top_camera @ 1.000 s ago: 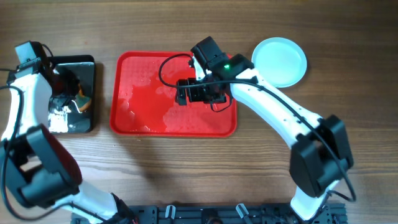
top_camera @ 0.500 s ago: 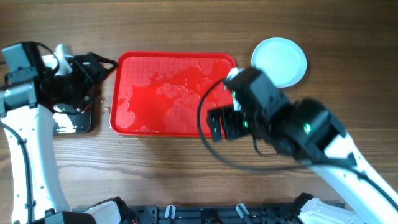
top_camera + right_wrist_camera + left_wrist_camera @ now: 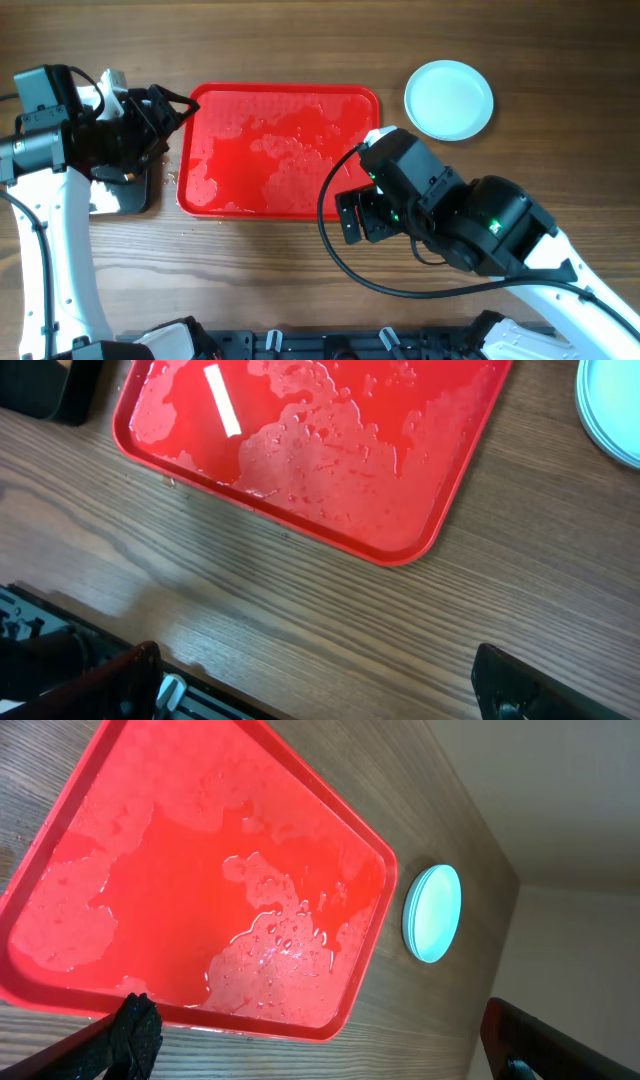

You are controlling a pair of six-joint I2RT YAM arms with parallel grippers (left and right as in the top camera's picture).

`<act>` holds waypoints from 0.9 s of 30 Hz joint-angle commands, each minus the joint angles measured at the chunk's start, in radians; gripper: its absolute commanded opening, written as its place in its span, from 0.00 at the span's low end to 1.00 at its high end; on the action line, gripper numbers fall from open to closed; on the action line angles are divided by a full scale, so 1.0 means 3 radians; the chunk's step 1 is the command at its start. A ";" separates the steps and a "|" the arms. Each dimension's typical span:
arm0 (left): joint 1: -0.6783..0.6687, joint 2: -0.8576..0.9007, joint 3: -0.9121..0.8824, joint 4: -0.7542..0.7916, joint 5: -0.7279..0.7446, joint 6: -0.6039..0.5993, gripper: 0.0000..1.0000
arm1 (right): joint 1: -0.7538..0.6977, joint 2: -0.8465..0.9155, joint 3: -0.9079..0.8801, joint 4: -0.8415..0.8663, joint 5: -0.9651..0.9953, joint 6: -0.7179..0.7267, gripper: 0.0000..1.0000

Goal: Clean dirty plates on tray and stack at the side

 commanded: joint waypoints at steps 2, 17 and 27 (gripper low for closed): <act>-0.0009 0.0003 -0.0008 0.0000 0.0024 0.0079 1.00 | 0.0008 -0.0005 -0.0023 0.0009 0.0084 0.0000 1.00; -0.0009 0.0001 -0.0008 0.0000 0.0024 0.0079 1.00 | -0.0022 -0.0083 -0.0172 0.0184 0.0306 -0.0088 1.00; -0.0009 0.0001 -0.0008 0.0000 0.0025 0.0079 1.00 | -0.0748 -0.0866 -0.1433 0.1731 -0.0114 -0.0090 1.00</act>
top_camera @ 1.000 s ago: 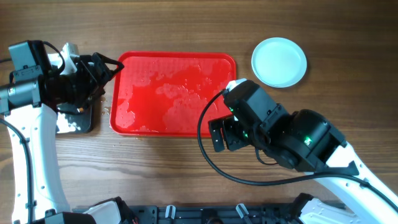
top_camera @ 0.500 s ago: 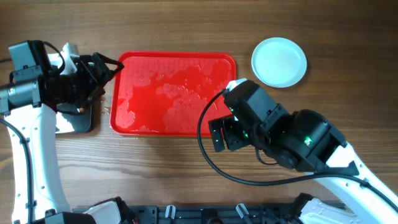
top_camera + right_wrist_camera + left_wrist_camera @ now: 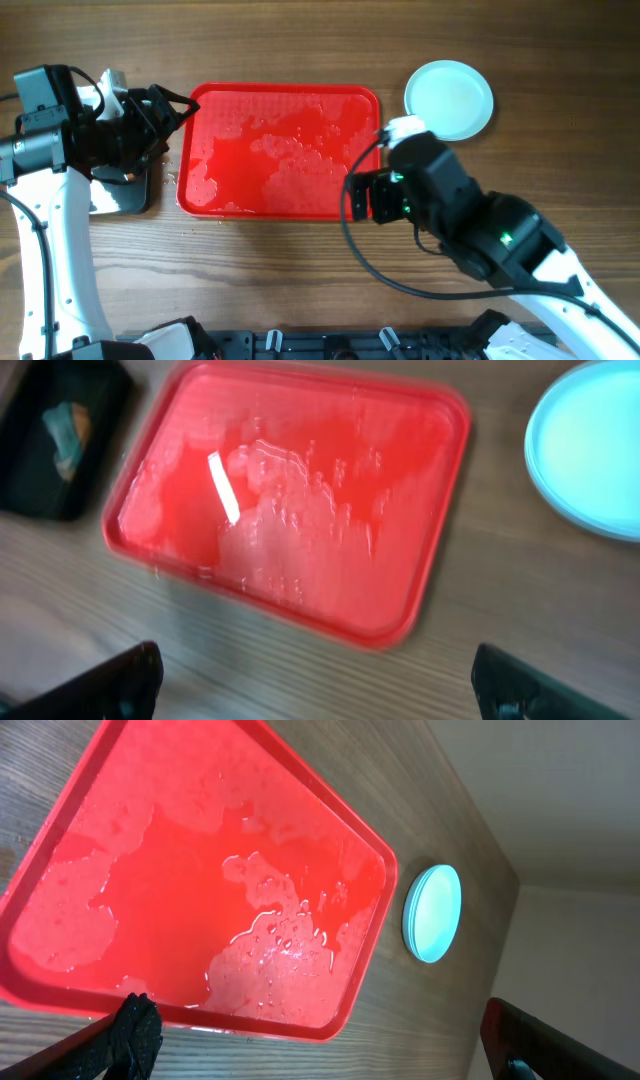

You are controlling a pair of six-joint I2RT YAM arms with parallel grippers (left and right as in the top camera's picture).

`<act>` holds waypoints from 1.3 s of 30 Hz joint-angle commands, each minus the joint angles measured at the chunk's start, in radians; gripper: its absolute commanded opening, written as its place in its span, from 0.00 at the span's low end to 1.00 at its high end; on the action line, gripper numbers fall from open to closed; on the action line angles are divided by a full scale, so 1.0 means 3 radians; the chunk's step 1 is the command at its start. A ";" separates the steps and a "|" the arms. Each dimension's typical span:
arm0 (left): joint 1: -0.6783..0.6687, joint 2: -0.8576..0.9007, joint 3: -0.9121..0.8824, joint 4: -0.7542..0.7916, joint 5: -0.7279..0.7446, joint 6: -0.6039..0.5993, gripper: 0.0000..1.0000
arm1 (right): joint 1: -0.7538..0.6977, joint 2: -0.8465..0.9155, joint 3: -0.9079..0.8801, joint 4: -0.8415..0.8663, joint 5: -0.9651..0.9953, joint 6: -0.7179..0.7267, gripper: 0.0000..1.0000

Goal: Clean dirty plates on tray and stack at the side

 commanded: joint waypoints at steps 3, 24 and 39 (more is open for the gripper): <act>-0.0009 0.0000 -0.0008 -0.0001 0.0027 0.0078 1.00 | -0.0763 -0.0635 -0.0983 0.1002 -0.0626 -0.0020 1.00; -0.0009 0.0000 -0.0008 -0.0001 0.0027 0.0078 1.00 | -0.2421 -0.3021 -0.3866 0.3057 -0.1633 0.0626 1.00; -0.0009 0.0000 -0.0008 -0.0001 0.0025 0.0078 1.00 | -0.2598 -0.3695 -0.3866 0.2889 -0.1596 0.0043 1.00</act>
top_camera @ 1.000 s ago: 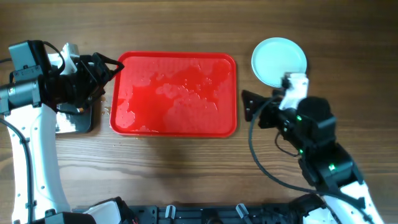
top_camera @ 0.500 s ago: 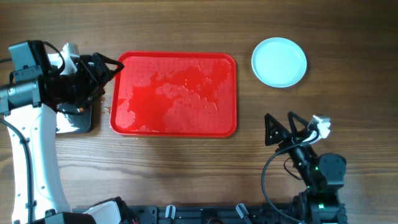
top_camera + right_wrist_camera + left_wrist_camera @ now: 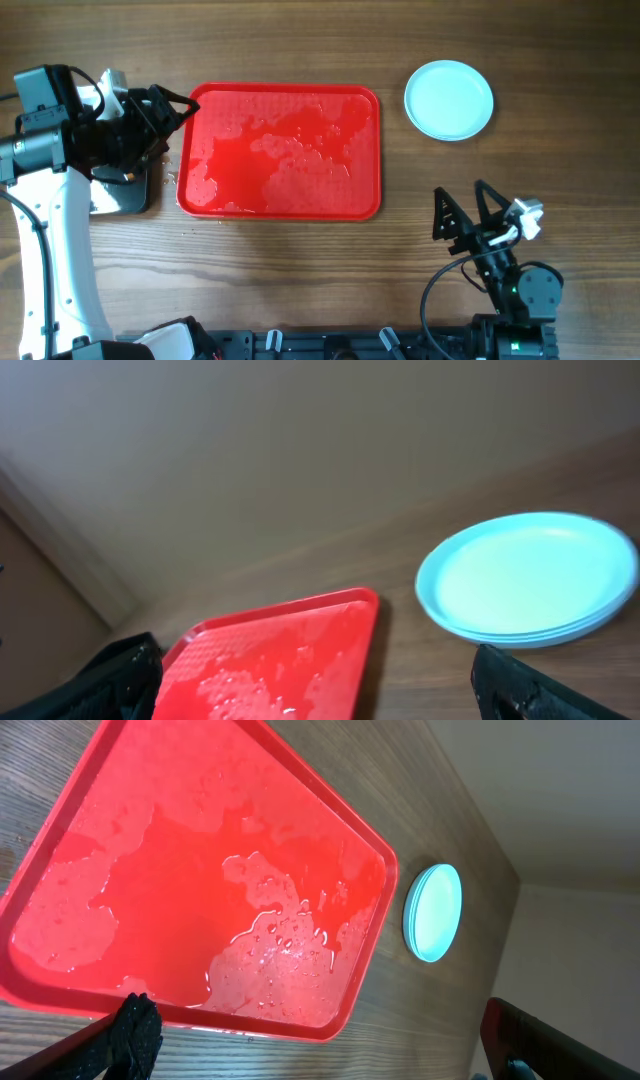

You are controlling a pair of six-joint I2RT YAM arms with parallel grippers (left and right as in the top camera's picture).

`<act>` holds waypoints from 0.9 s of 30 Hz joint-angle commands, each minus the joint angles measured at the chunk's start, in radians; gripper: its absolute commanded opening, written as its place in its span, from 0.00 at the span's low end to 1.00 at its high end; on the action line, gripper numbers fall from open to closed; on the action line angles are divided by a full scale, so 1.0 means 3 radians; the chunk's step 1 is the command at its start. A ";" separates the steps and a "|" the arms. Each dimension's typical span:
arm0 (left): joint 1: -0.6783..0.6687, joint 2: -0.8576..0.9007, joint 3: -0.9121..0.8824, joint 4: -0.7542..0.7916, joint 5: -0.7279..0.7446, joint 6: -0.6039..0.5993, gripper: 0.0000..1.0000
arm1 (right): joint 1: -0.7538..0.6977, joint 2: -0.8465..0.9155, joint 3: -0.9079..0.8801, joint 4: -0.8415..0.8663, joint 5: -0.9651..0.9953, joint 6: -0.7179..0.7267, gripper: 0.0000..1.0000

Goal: Clean dirty plates on tray and stack at the side

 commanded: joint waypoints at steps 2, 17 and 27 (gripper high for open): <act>-0.0009 0.0000 -0.0006 0.0000 0.0025 0.0066 1.00 | -0.0131 -0.0106 -0.0004 -0.0062 -0.0017 -0.0090 1.00; -0.0009 0.0000 -0.0006 0.0000 0.0027 0.0066 1.00 | -0.0114 -0.0106 -0.0004 -0.0088 0.0126 -0.1537 1.00; -0.0009 0.0000 -0.0006 0.0000 0.0027 0.0066 1.00 | 0.0085 -0.0106 -0.0003 -0.0135 0.0637 -0.1572 1.00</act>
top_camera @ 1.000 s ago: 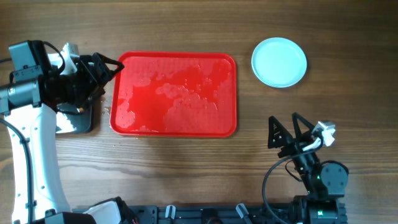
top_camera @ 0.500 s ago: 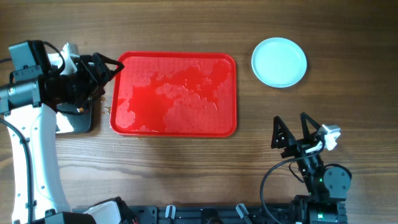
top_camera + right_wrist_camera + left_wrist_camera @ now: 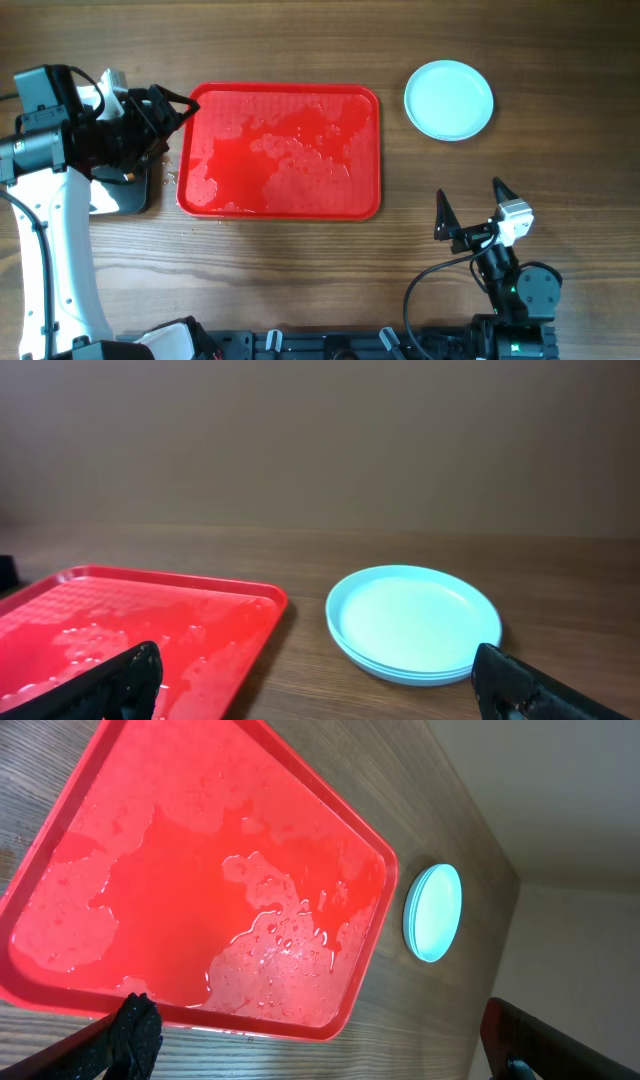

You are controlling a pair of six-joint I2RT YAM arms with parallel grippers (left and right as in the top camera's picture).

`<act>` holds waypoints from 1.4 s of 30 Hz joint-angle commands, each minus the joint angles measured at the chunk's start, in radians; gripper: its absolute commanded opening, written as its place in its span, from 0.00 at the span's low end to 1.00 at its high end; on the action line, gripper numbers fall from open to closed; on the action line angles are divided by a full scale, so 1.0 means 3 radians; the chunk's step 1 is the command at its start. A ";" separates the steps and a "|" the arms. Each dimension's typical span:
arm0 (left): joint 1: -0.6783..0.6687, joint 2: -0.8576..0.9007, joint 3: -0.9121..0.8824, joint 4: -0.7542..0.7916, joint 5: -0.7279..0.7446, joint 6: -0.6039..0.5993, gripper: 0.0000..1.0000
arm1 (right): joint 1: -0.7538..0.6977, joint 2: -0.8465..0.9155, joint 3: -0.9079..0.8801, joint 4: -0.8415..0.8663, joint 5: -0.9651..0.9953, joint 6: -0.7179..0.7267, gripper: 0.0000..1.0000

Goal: Clean dirty plates on tray and stack at the side
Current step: 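Place the sponge on the black tray with the left gripper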

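The red tray (image 3: 280, 150) lies in the middle of the table, wet, with no plate on it. A stack of light blue plates (image 3: 449, 100) stands to its right at the back, also seen as plates (image 3: 415, 622) and plates (image 3: 432, 912) in the wrist views. My left gripper (image 3: 178, 125) hangs open at the tray's left edge with nothing between its fingers. At the front right, my right gripper (image 3: 469, 195) is open and empty, facing the tray (image 3: 120, 630) and the plates.
A black holder (image 3: 125, 195) sits on the table under the left arm, left of the tray. A black rail (image 3: 330, 345) runs along the table's front edge. Bare wood lies between the tray and the right gripper.
The right gripper has shifted slightly at the front right, and its camera now looks level at the tray and plates. The left arm has not moved.
The right arm first reached over the tray's front right corner, open. Then it was by the tray's right edge below the plates. After that it stood folded back at the table's front right, where it stays now. The left gripper held still, open, throughout.
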 commanded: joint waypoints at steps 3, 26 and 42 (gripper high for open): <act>-0.0009 0.0000 -0.0006 0.0001 0.0025 0.0066 1.00 | 0.0052 -0.0056 -0.0003 -0.0031 0.0477 -0.0092 1.00; -0.0009 0.0000 -0.0006 0.0001 0.0024 0.0066 1.00 | 0.0051 -0.0050 -0.0003 -0.0014 0.0496 -0.0103 1.00; -0.0009 0.0000 -0.0006 0.0014 -0.0011 0.0066 1.00 | 0.0051 -0.0042 -0.0003 -0.0014 0.0496 -0.0103 1.00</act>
